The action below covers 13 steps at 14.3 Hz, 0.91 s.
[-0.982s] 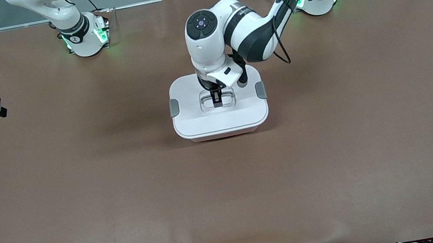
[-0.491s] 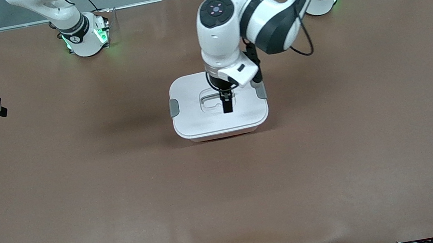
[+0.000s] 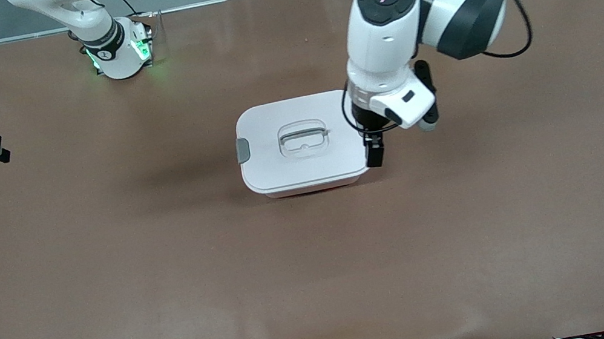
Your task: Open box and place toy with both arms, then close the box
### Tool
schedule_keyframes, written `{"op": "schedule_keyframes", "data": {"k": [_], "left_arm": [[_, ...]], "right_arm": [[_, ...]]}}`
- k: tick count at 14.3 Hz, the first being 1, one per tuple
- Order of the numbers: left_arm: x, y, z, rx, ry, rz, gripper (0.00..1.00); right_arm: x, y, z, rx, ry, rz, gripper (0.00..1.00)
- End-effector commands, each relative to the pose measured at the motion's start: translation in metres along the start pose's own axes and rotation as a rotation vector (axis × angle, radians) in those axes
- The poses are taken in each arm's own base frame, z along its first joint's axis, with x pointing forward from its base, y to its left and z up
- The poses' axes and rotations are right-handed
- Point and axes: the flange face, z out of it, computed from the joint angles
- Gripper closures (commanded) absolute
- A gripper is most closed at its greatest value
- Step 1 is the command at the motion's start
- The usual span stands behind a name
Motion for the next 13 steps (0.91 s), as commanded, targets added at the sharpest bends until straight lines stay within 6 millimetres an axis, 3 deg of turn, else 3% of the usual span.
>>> {"op": "schedule_keyframes", "data": {"k": [1,5,9,13], "left_arm": [[0.040,0.005,-0.008,0.033,0.019,0.090,0.00],[0.101,0.017,-0.027,0.014,0.023,0.190,0.00],[0.171,0.026,-0.028,0.044,-0.003,0.284,0.00],[0.244,0.024,-0.045,0.034,-0.046,0.391,0.00]], "right_arm": [[0.001,0.000,-0.007,-0.015,0.001,-0.006,0.00],[0.000,0.019,-0.015,-0.012,0.019,0.021,0.00],[0.001,0.018,-0.015,-0.011,0.019,0.022,0.00],[0.002,0.018,-0.016,-0.009,0.025,0.022,0.00]]}}
